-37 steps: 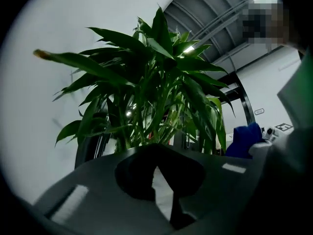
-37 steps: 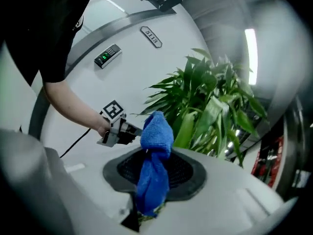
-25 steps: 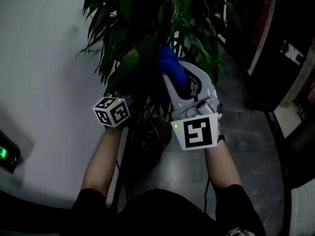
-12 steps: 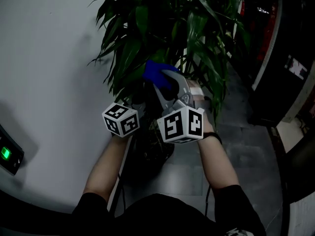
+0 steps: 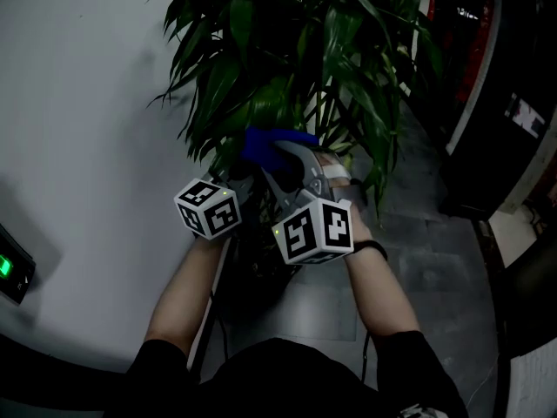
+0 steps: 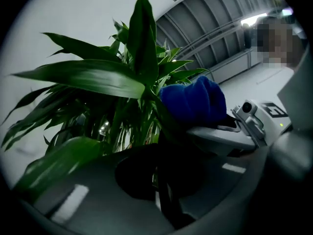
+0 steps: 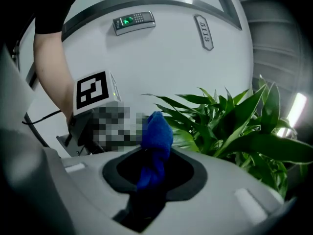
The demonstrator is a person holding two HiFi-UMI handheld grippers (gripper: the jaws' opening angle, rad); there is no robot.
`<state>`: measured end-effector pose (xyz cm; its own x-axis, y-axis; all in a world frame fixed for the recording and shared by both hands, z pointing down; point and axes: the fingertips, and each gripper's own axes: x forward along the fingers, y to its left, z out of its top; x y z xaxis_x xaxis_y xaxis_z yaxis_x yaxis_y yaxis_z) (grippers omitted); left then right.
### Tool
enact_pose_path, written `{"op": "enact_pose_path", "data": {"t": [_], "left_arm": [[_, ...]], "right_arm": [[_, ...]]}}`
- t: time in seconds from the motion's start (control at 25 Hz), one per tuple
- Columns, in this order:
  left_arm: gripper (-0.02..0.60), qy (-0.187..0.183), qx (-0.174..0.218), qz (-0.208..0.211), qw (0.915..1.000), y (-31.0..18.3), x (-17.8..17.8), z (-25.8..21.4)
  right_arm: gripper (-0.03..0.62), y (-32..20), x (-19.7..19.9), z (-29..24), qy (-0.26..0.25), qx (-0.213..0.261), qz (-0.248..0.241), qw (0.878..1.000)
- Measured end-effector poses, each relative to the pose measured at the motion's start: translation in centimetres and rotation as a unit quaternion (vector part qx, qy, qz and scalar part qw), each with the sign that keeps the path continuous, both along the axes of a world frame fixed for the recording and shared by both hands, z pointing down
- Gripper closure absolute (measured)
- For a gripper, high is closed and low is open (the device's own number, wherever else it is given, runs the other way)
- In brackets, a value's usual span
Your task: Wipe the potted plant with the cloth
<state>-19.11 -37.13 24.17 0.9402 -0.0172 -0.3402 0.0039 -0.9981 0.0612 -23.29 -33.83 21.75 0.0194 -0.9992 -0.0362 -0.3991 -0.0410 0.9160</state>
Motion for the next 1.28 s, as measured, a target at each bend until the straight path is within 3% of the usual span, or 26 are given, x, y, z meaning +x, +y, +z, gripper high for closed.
{"op": "enact_pose_path", "data": {"t": [0.36, 0.64, 0.92, 1.28], "left_arm": [[0.575, 0.003, -0.032, 0.004, 0.9995, 0.1, 0.1, 1.6], [0.575, 0.002, -0.048, 0.006, 0.9988, 0.6, 0.2, 3.0], [0.575, 0.001, -0.053, -0.003, 0.9986, 0.4, -0.2, 3.5], [0.575, -0.025, -0.06, -0.02, 0.9977, 0.8, -0.8, 6.1]], "right_arm": [[0.487, 1.5, 0.1, 2.1, -0.089, -0.008, -0.033, 0.995], [0.487, 2.4, 0.1, 3.9, -0.131, -0.006, -0.051, 0.99], [0.487, 2.9, 0.0, 5.4, -0.15, -0.007, -0.064, 0.987], [0.487, 3.1, 0.5, 7.9, -0.177, -0.027, -0.067, 0.981]]}}
